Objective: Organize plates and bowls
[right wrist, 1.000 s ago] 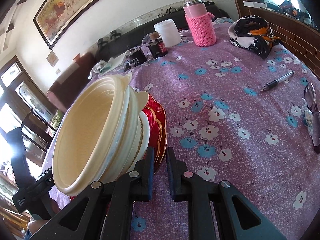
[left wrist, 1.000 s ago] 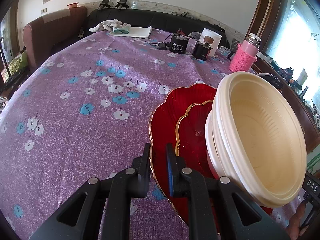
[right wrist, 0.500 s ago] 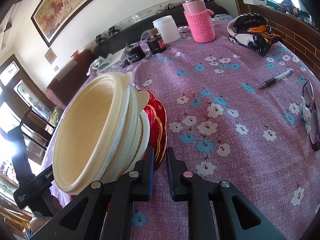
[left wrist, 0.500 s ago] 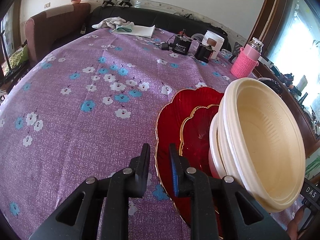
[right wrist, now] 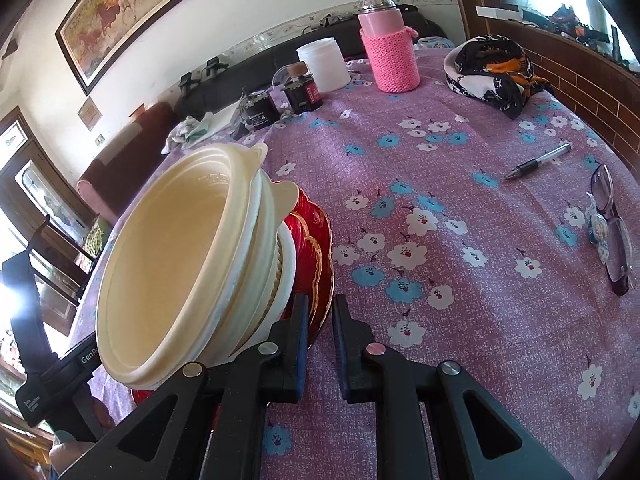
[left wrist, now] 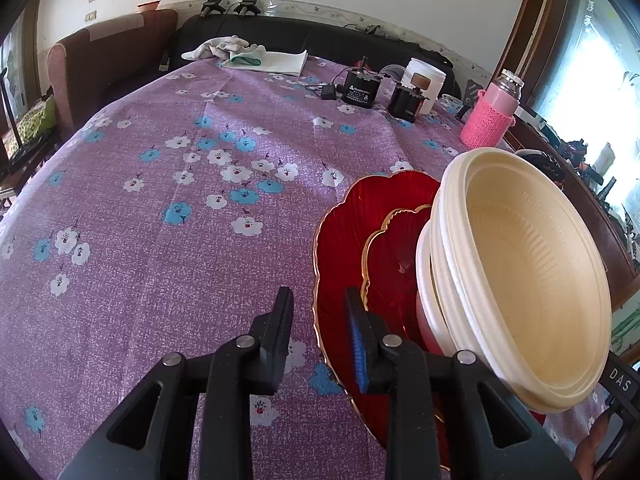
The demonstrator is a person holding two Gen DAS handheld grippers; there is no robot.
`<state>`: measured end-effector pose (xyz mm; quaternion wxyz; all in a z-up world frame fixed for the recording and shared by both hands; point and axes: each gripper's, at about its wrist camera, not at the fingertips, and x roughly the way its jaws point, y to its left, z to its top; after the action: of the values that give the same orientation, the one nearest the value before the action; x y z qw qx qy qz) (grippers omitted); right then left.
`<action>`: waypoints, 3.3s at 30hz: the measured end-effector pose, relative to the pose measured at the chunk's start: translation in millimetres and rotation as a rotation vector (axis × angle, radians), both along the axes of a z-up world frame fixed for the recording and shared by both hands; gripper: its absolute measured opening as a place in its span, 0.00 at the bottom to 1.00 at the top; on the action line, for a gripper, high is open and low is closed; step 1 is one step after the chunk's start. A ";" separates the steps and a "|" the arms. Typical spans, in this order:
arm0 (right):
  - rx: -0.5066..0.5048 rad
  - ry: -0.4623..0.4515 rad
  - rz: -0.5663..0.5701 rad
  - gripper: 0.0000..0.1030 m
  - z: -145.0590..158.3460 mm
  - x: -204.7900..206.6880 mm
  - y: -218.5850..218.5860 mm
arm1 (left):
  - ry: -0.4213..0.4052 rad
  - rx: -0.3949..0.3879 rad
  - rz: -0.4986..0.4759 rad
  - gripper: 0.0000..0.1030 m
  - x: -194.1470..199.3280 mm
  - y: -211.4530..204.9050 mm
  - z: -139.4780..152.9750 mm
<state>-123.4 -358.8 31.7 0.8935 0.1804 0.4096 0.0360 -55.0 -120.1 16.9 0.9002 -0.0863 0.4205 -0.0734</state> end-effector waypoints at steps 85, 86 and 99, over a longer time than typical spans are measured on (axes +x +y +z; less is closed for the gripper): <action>-0.146 -0.247 -0.091 0.87 1.4 -117.2 34.5 | -0.265 0.290 -0.140 1.00 -95.1 -24.8 34.6; -0.149 -0.247 -0.096 0.87 1.9 -115.9 34.4 | -0.271 0.297 -0.133 1.00 -94.9 -22.6 35.0; -0.162 -0.192 -0.119 0.87 -3.8 -98.9 34.7 | -0.178 0.277 -0.153 1.00 -83.4 -7.6 33.4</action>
<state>-222.3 -324.2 27.8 0.9407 0.1275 0.3125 -0.0334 -138.5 -127.6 50.3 0.9290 0.0774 0.3505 -0.0906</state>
